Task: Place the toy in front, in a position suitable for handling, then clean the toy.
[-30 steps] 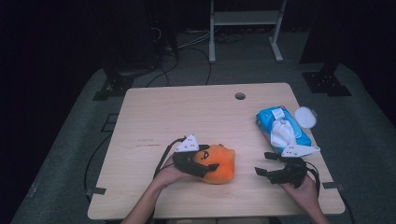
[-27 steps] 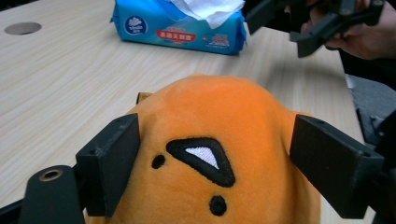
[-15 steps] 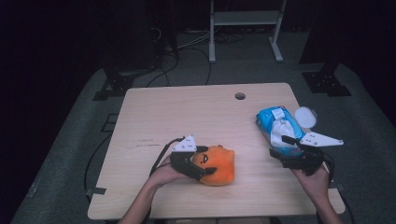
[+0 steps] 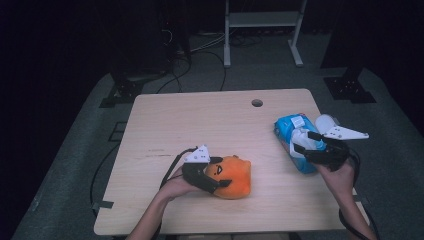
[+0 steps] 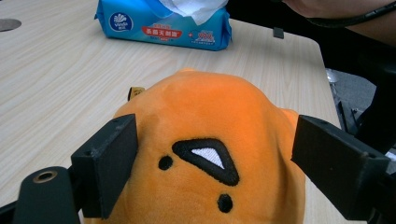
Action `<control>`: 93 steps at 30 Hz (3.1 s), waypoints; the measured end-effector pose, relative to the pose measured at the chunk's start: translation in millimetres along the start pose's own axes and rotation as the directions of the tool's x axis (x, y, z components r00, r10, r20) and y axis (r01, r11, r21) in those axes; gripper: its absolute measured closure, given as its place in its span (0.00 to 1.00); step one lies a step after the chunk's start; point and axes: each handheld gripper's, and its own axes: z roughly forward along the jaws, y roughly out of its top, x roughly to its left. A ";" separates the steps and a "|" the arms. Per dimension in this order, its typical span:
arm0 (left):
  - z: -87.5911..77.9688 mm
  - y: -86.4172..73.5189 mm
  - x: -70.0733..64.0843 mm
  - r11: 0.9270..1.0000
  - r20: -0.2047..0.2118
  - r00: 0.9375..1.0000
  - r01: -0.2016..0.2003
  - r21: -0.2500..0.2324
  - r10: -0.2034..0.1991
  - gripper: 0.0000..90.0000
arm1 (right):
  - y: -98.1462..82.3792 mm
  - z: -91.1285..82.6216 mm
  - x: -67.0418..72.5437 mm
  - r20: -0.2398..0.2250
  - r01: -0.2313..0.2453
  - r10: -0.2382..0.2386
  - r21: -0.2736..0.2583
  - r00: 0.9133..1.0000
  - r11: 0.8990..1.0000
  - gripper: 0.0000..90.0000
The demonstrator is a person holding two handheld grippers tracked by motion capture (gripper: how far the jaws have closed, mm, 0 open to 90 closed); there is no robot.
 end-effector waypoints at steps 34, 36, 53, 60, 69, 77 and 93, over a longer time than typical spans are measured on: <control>2.3 -0.9 -1.8 1.000 -0.021 1.000 -0.024 0.018 0.024 0.13 | -19.0 29.2 -23.3 0.096 -0.087 0.079 0.086 0.992 0.993 0.96; 3.0 -1.1 -1.2 1.000 -0.023 0.999 -0.022 0.017 0.022 0.13 | -17.1 26.2 -22.2 0.089 -0.092 0.084 0.079 0.992 0.993 0.96; 4.8 -1.8 0.6 1.000 -0.031 0.999 -0.020 0.020 0.021 0.12 | -1.3 0.4 -7.6 -0.021 -0.109 0.110 0.009 0.994 0.994 0.97; 4.9 -2.3 0.3 1.000 -0.033 0.999 -0.023 0.017 0.024 0.12 | 8.8 -10.3 7.6 -0.067 -0.075 0.074 -0.018 0.995 0.997 0.98; 5.1 -2.8 0.7 1.000 -0.032 0.999 -0.024 0.015 0.024 0.12 | 31.0 -30.0 58.1 -0.247 -0.013 -0.002 -0.059 0.969 0.998 0.97; 5.2 -2.9 0.4 1.000 -0.035 0.999 -0.025 0.016 0.026 0.12 | 37.0 -42.2 96.5 -0.400 -0.010 -0.015 -0.059 0.916 0.998 0.97; 6.6 -3.4 -0.3 0.999 -0.030 0.999 -0.042 0.014 0.042 0.11 | 43.2 4.7 115.0 -0.545 -0.020 0.021 0.007 0.838 1.000 0.97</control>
